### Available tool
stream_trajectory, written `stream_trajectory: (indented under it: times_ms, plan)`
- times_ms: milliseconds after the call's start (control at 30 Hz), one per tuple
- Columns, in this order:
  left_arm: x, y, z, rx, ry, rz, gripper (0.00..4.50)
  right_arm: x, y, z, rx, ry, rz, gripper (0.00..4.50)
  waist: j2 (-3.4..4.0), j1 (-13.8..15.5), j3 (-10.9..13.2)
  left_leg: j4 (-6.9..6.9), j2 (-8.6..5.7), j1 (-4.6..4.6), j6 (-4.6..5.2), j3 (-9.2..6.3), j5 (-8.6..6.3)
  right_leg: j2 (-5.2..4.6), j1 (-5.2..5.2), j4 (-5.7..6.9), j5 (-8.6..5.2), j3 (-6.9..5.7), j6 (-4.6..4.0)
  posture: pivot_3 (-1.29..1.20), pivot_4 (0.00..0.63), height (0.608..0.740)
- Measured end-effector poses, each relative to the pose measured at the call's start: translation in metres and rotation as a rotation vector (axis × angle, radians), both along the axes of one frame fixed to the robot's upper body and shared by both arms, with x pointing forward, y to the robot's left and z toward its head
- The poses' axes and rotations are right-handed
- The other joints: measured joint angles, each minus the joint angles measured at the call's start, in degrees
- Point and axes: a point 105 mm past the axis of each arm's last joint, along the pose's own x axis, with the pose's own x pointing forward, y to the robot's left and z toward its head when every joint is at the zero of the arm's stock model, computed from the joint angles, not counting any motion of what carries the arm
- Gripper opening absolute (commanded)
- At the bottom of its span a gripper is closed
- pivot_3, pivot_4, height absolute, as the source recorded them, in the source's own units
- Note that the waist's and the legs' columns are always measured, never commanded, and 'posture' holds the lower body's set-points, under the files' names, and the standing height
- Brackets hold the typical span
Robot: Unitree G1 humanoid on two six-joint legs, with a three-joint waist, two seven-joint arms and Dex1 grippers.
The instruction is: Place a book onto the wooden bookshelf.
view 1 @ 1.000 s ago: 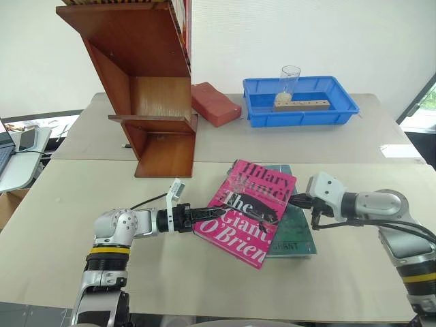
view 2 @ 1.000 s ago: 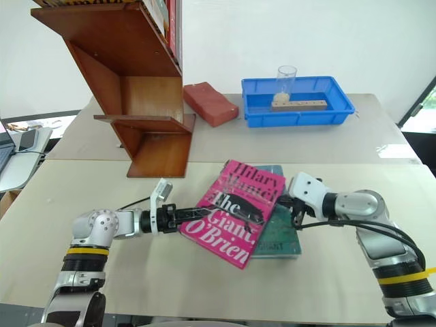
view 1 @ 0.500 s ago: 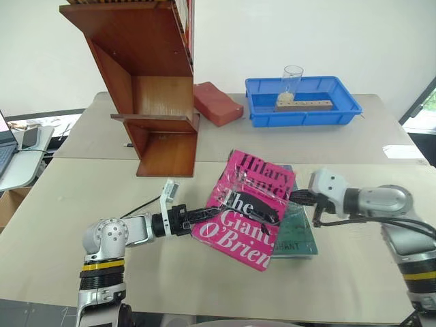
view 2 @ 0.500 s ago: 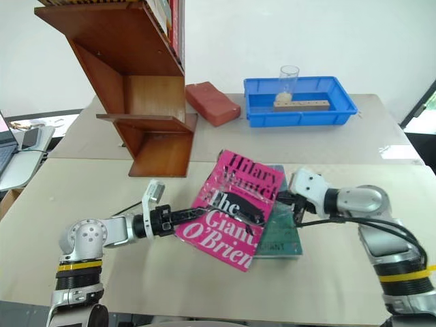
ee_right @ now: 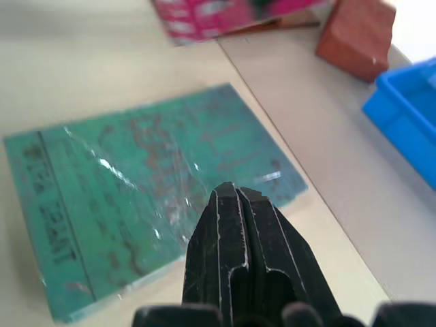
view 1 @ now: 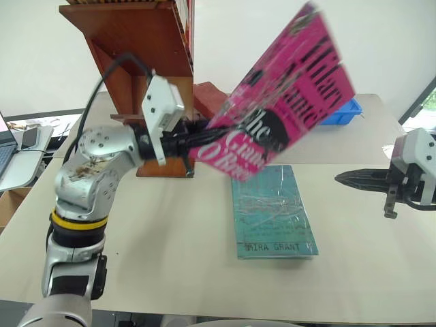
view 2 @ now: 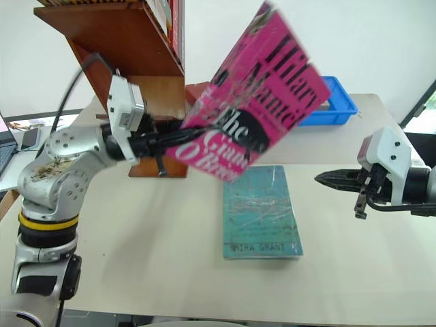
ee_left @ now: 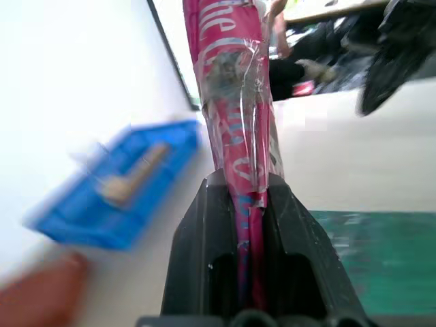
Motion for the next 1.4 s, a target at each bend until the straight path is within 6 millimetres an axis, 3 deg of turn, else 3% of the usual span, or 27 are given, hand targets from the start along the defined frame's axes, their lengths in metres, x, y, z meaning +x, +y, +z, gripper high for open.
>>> stream_trajectory:
  times_ms: [100,300,567,800,1067,1100,1333,1400]
  plan:
    - [0.013,0.014,0.015,0.142,-0.275,0.088,0.0,-0.002,0.011,0.011,0.044,-0.019,0.013,0.0,0.02,0.04,0.03,-0.13,-0.02,0.0,0.01,-0.01,0.0,0.0,-0.02,-0.05,0.0,0.01,0.0,0.0,0.15,0.649]
    - [0.028,0.056,0.016,0.461,-0.531,0.199,0.0,0.003,0.02,0.036,0.121,-0.077,0.015,0.0,0.09,0.13,0.25,-0.18,-0.02,-0.14,0.01,0.01,0.01,-0.02,-0.22,-0.17,0.07,0.03,0.1,0.0,0.15,0.649]
    - [0.037,0.099,0.007,0.645,-0.599,0.259,0.0,0.011,0.043,0.072,0.224,-0.178,0.092,0.0,0.11,0.3,0.36,-0.2,0.02,-0.22,0.02,0.04,0.01,-0.02,-0.75,0.11,0.07,0.0,0.12,0.0,0.15,0.649]
    - [0.046,0.14,-0.01,0.712,-0.518,0.33,0.0,0.018,0.05,0.072,0.266,-0.159,0.11,0.0,0.17,0.36,0.36,-0.23,0.08,-0.33,0.05,0.06,0.03,-0.01,-1.15,0.5,0.07,-0.1,0.13,0.0,0.15,0.649]
    - [0.05,0.158,-0.02,0.691,-0.463,0.372,0.0,0.02,0.051,0.069,0.275,-0.146,0.115,0.0,0.15,-0.25,0.34,-0.3,0.08,-0.43,0.08,0.05,0.05,0.07,-1.56,0.88,0.2,-0.09,0.0,0.0,0.15,0.649]
    - [0.051,0.16,-0.022,0.689,-0.452,0.376,1.02,0.02,0.051,0.069,0.277,-0.145,0.113,0.0,0.15,-0.45,0.34,-0.34,0.09,-0.41,0.08,0.05,0.05,0.07,-1.59,0.89,0.21,-0.09,-0.01,0.0,0.15,0.649]
    - [0.049,0.17,-0.021,0.691,-0.428,0.4,4.2,0.02,0.05,0.069,0.279,-0.148,0.115,0.0,0.17,-0.84,0.33,-0.4,0.12,-0.35,0.08,0.07,0.05,0.09,-1.65,0.9,0.2,-0.1,0.0,0.0,0.15,0.649]
    - [0.046,0.175,-0.019,0.684,-0.424,0.411,4.44,0.02,0.05,0.069,0.278,-0.147,0.12,0.0,0.17,-0.84,0.33,-0.4,0.13,-0.33,0.08,0.07,0.05,0.09,-1.65,0.91,0.2,-0.1,0.0,0.0,0.15,0.649]
